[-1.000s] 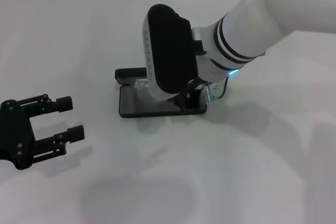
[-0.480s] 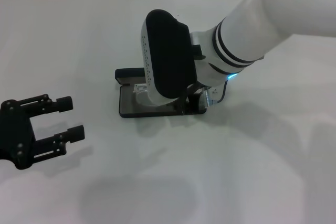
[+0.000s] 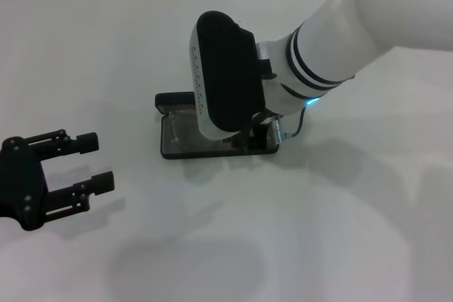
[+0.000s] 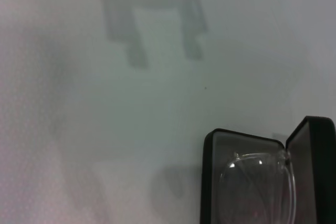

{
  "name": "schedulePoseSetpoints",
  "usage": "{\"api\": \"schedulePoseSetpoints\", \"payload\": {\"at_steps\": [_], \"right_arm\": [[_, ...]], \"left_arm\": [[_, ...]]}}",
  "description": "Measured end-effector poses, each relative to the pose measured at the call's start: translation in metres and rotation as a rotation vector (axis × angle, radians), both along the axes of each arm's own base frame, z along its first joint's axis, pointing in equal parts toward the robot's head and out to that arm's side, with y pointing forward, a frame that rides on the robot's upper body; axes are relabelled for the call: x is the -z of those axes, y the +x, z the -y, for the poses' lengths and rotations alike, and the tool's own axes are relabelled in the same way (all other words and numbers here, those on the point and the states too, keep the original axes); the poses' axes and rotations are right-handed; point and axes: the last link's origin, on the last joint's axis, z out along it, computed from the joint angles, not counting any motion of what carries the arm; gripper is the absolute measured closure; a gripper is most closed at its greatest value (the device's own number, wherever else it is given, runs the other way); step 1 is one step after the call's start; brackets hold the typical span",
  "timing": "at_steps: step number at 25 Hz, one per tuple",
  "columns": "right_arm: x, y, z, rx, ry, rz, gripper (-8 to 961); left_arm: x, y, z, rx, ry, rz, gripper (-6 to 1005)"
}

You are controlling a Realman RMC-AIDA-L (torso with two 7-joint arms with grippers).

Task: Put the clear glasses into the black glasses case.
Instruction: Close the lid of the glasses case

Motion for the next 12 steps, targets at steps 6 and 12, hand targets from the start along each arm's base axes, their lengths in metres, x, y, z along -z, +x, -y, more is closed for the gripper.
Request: {"api": "schedulePoseSetpoints", "payload": {"at_steps": [6, 12], "right_arm": [[0.0, -0.002, 0.001, -0.01, -0.001, -0.009, 755], [-0.004, -0.007, 0.013, -0.023, -0.011, -0.067, 755]], "left_arm": [[0.0, 0.0, 0.0, 0.0, 0.0, 0.0, 343], [-0.001, 0.0, 0.0, 0.008, 0.011, 0.002, 343]]}}
